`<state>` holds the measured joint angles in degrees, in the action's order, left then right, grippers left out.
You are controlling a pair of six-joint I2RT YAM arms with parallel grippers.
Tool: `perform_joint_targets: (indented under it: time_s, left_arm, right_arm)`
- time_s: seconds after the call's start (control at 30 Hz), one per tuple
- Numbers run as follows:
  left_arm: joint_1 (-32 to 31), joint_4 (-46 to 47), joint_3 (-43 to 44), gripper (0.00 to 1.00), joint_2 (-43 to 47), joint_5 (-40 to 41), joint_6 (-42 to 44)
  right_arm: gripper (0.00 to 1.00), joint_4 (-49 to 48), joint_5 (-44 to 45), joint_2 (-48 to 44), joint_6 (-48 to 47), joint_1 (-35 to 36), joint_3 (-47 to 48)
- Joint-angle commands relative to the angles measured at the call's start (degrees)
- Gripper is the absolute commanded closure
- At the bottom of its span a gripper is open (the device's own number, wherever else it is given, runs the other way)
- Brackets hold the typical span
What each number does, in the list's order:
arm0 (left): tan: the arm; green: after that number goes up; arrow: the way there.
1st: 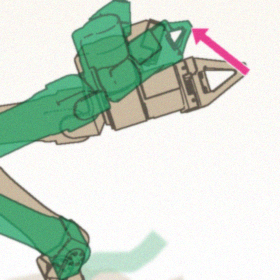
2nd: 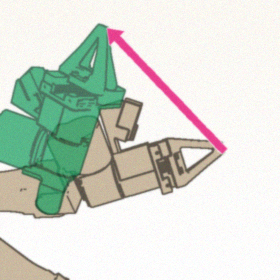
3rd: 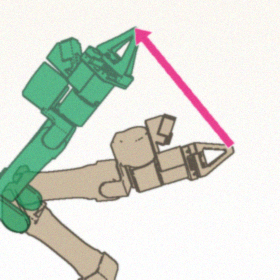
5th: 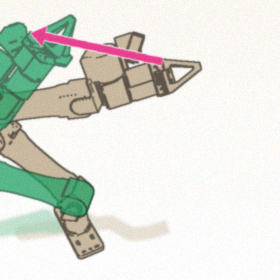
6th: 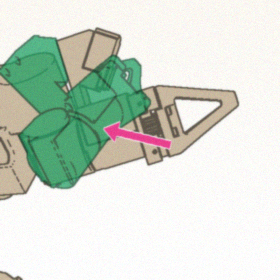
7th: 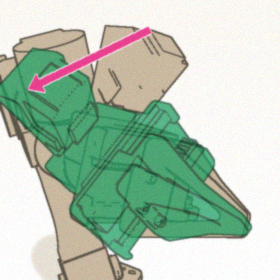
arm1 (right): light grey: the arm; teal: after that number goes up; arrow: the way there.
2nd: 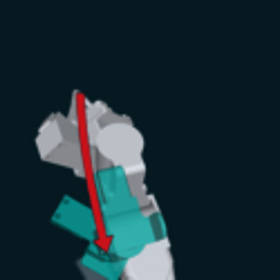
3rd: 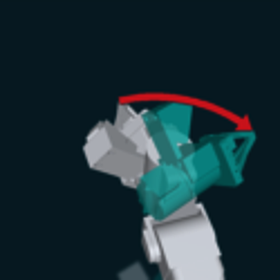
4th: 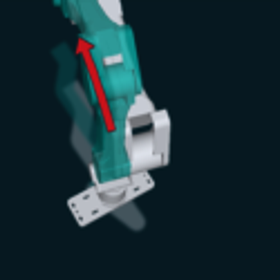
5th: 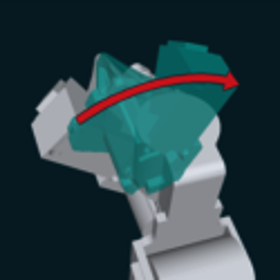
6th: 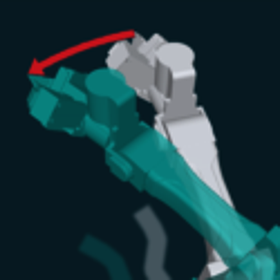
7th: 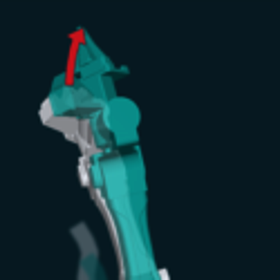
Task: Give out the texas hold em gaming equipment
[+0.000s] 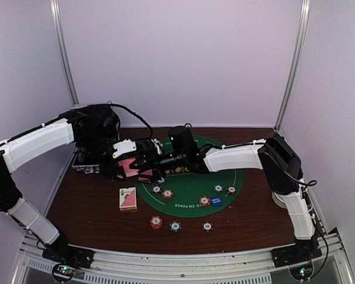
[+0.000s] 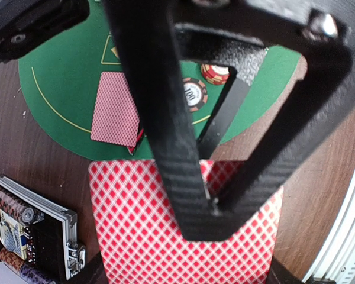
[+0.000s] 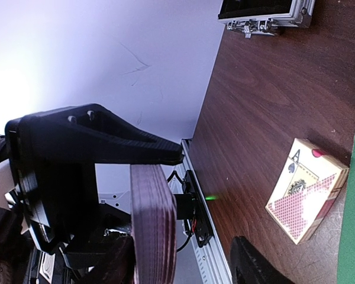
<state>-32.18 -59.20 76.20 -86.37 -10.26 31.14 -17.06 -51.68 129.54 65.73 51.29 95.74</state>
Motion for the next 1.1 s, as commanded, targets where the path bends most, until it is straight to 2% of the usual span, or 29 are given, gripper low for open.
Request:
perform_joint_targets:
  time_s: [0.0, 0.33, 0.43, 0.57, 0.63, 0.77, 1.07]
  left_arm:
    - [0.4, 0.2, 1.2, 0.95, 0.8, -0.8, 0.0]
    - [0.4, 0.2, 0.5, 0.96, 0.3, 0.4, 0.2]
    - [0.4, 0.2, 0.5, 0.96, 0.0, 0.5, 0.2]
    - [0.4, 0.1, 0.9, 0.96, -0.2, 0.2, 0.2]
    - [0.4, 0.1, 1.0, 0.96, -0.3, 0.1, 0.2]
    - [0.4, 0.1, 0.7, 0.96, -0.3, 0.4, 0.3]
    - [0.4, 0.2, -0.1, 0.96, -0.5, 1.5, 0.7]
  right_arm:
    - [0.44, 6.2, 1.1, -2.3, -3.3, -1.7, -1.7]
    - [0.57, 5.1, 0.5, -5.2, -2.2, -2.1, -2.4]
    - [0.54, 5.7, 0.4, -5.9, -2.6, -1.8, -2.2]
    - [0.41, 7.1, 0.7, -5.4, -3.2, -1.3, -1.7]
    - [0.40, 5.7, 0.5, -4.5, -2.0, -1.0, -1.6]
    - [0.52, 2.4, -0.2, -2.9, 0.7, -0.5, -1.1]
    - [0.71, 4.8, -0.5, -4.2, -1.0, -0.9, -1.1]
